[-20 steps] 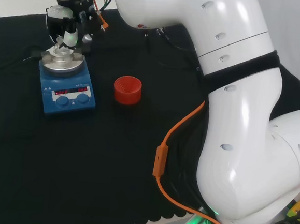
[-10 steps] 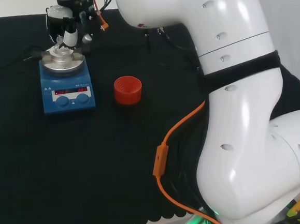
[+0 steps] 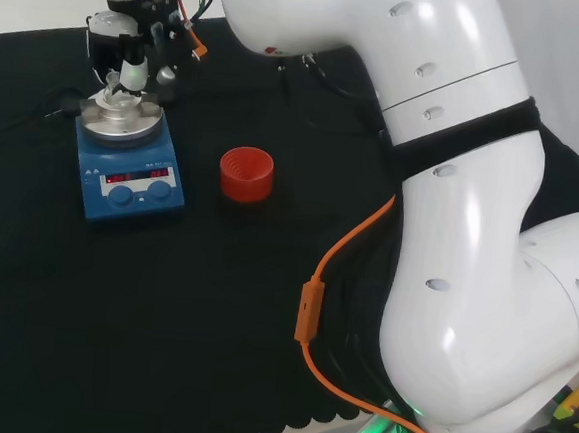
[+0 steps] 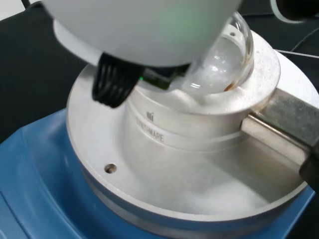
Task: Place the round-bottom flask on the heater.
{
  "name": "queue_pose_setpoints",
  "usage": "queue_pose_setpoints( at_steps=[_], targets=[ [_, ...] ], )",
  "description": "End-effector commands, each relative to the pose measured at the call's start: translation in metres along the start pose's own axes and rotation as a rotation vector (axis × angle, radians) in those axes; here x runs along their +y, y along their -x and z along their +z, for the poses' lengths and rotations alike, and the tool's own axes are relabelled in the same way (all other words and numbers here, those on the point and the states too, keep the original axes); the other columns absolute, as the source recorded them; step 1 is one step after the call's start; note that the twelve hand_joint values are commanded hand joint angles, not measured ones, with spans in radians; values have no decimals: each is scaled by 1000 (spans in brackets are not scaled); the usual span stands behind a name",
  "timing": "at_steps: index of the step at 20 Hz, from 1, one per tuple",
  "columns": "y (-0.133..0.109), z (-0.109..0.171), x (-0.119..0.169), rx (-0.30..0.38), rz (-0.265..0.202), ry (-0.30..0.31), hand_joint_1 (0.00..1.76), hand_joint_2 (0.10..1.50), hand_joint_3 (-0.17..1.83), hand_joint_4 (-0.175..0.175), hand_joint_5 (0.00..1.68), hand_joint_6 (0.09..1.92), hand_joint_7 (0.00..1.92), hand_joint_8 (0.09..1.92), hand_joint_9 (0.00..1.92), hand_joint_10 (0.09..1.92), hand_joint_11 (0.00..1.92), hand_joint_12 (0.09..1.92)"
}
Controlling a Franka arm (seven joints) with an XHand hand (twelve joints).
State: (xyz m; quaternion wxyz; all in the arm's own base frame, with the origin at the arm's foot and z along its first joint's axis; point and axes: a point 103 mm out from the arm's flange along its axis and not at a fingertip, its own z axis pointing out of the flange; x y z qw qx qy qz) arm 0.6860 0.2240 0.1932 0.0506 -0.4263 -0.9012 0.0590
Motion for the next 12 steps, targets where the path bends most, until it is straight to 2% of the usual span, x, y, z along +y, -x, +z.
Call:
queue_pose_setpoints(
  at_steps=[1, 3, 4, 6, 7, 9, 12],
  targets=[
    [0, 0, 1, 13, -4, -13, 1284, 499, 901, -175, 1307, 679, 1466, 664, 1728, 502, 1442, 1113],
    [2, 0, 0, 14, -3, -19, 1194, 399, 935, -175, 1041, 761, 1541, 650, 1738, 511, 1426, 1135],
    [3, 0, -1, 12, -2, -27, 1144, 365, 945, -175, 846, 852, 1526, 682, 1719, 542, 1409, 1152],
    [5, 0, -2, 19, 1, -35, 1046, 334, 933, -175, 488, 946, 1420, 836, 1649, 626, 1369, 1192],
    [6, 0, -2, 24, 3, -37, 1008, 330, 921, -175, 387, 938, 1366, 908, 1612, 666, 1353, 1208],
    [7, 0, -3, 32, 4, -41, 937, 332, 901, -169, 265, 860, 1274, 997, 1541, 731, 1324, 1234],
    [8, 1, -5, 34, 5, -52, 864, 342, 881, -157, 200, 736, 1194, 1033, 1469, 782, 1280, 1264]
  ],
)
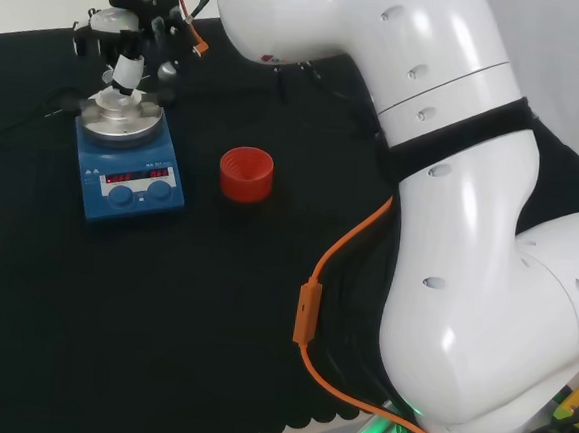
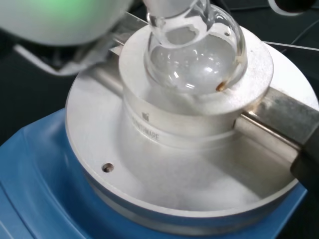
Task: Place the round-bottom flask on the heater.
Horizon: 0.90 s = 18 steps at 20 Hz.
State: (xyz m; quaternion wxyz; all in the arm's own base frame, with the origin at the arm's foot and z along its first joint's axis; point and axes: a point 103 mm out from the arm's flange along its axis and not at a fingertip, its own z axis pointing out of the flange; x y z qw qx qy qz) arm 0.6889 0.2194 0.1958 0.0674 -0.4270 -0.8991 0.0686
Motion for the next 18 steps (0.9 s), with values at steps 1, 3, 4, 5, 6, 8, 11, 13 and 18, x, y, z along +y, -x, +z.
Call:
queue_pose_setpoints(
  at_steps=[1, 3, 4, 5, 6, 8, 11, 13, 18],
  targets=[
    [4, 4, -5, 13, 7, -31, 843, 345, 878, -151, 174, 686, 1172, 1039, 1452, 790, 1270, 1271],
    [6, 5, -10, 17, 14, -55, 789, 350, 868, -130, 109, 536, 1070, 1066, 1398, 813, 1249, 1285],
    [8, 4, -15, 19, 24, -56, 756, 352, 862, -117, 82, 455, 996, 1068, 1344, 827, 1218, 1306],
    [10, 2, -21, 17, 33, -59, 716, 354, 852, -103, 57, 375, 893, 1054, 1256, 835, 1161, 1333],
    [13, 1, -27, 14, 41, -60, 683, 357, 841, -91, 41, 301, 808, 1036, 1170, 845, 1101, 1358],
    [19, -3, -38, 8, 58, -62, 642, 364, 822, -75, 41, 183, 690, 1001, 1035, 857, 984, 1384],
    [28, -7, -52, 5, 78, -72, 622, 369, 807, -65, 54, 106, 611, 970, 929, 853, 849, 1382],
    [31, -8, -60, 3, 86, -74, 618, 371, 800, -62, 62, 87, 590, 956, 895, 854, 793, 1385],
    [31, -13, -78, 13, 100, -59, 615, 372, 796, -58, 67, 87, 565, 941, 872, 851, 738, 1377]
  ],
)
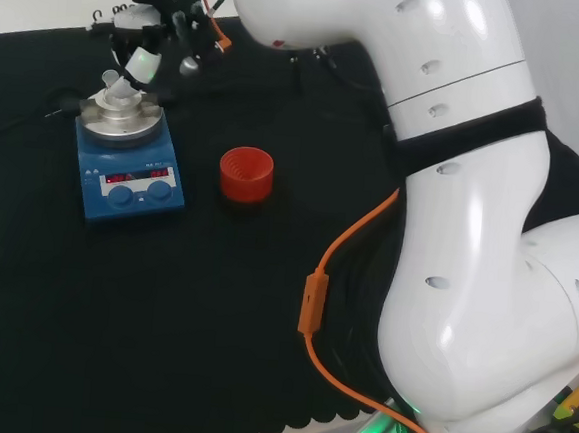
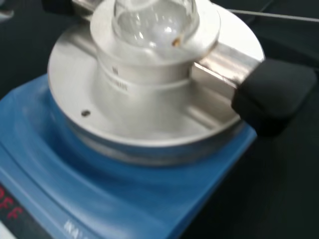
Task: Place the round-bottom flask on the heater.
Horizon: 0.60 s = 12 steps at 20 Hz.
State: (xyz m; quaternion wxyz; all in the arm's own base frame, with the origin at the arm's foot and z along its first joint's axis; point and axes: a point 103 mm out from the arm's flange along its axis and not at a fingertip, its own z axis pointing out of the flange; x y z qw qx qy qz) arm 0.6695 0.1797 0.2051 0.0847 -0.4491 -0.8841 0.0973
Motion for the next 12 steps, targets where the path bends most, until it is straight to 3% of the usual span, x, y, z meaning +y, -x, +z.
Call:
queue_pose_setpoints(
  at_steps=[1, 12],
  targets=[
    [15, -10, -40, 2, 49, 11, 614, 373, 796, -58, 70, 87, 564, 939, 872, 850, 733, 1377],
    [22, -28, -82, 8, 94, 37, 618, 383, 793, -65, 108, 87, 561, 927, 855, 842, 695, 1378]
  ],
)
